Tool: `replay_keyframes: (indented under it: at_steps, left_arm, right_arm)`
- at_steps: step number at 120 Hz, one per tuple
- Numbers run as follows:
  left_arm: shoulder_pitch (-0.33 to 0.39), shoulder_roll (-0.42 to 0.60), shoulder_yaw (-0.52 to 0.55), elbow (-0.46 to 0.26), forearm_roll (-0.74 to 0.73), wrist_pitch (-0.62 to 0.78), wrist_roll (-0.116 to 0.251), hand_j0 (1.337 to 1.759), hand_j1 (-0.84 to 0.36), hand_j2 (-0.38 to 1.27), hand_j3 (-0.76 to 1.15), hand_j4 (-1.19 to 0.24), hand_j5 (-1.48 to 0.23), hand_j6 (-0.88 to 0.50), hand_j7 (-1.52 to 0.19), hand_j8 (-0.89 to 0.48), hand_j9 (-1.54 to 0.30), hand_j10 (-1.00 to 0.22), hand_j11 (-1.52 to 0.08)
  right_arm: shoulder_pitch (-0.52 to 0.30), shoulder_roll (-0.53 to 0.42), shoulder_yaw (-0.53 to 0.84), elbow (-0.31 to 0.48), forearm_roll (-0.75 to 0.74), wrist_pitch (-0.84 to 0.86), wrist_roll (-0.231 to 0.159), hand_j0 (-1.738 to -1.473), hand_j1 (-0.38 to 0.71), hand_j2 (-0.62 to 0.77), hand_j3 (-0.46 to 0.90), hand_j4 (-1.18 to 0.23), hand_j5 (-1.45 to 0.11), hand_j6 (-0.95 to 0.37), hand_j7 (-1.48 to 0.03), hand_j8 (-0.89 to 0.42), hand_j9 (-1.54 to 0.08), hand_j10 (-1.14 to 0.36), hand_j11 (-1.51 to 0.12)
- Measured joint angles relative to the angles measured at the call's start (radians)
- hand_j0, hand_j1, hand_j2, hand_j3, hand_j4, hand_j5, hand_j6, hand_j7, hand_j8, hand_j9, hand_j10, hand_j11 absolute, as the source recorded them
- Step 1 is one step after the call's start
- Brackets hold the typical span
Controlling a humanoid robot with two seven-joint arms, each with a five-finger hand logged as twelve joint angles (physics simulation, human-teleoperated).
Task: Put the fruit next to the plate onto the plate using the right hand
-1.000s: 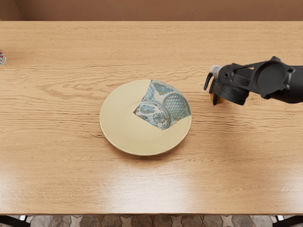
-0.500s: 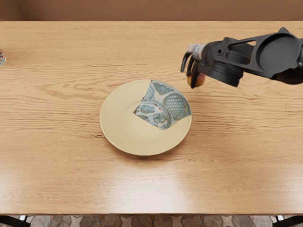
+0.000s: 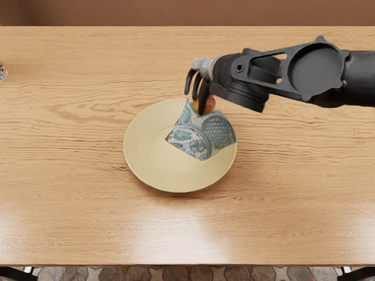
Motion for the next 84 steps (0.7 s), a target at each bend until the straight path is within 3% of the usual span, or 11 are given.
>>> replay_keyframes:
  at_steps: [35,64,73,84]
  left_arm:
    - [0.015,0.0,-0.002,0.0,0.0,0.0,0.0,1.658,0.33,0.0,0.0,-0.01,-0.02,-0.01,-0.02,-0.01,-0.02,-0.01,-0.02]
    - [0.015,0.0,-0.002,0.0,0.0,0.0,0.0,1.658,0.33,0.0,0.0,-0.01,-0.02,-0.01,-0.02,-0.01,-0.02,-0.01,-0.02]
    - [0.014,0.0,-0.002,0.0,0.0,0.0,0.0,1.658,0.33,0.0,0.0,-0.01,-0.02,-0.01,-0.02,-0.01,-0.02,-0.01,-0.02]
    - [0.014,0.0,-0.002,0.0,0.0,0.0,0.0,1.658,0.33,0.0,0.0,-0.01,-0.02,-0.01,-0.02,-0.01,-0.02,-0.01,-0.02]
  right_arm:
    - [-0.026,0.058,0.042,-0.004,-0.003,-0.003,0.0,-1.656,0.37,0.57,0.0,-0.85,-1.19,-0.88,-1.13,-0.38,-1.16,-0.49,-1.16]
    - [-0.044,0.074,0.057,-0.006,-0.01,-0.005,-0.001,-1.657,0.46,0.48,0.0,-0.85,-1.16,-0.87,-1.12,-0.4,-1.13,-0.72,-1.14]
    - [-0.047,0.075,0.057,-0.01,-0.021,-0.001,-0.002,-1.658,0.21,0.33,0.0,-0.59,-0.8,-0.6,-0.78,-0.29,-0.79,-0.5,-0.79]
    - [-0.046,0.076,0.058,-0.011,-0.027,0.0,-0.002,-1.658,0.01,0.21,0.0,-0.37,-0.51,-0.38,-0.5,-0.19,-0.5,-0.32,-0.5]
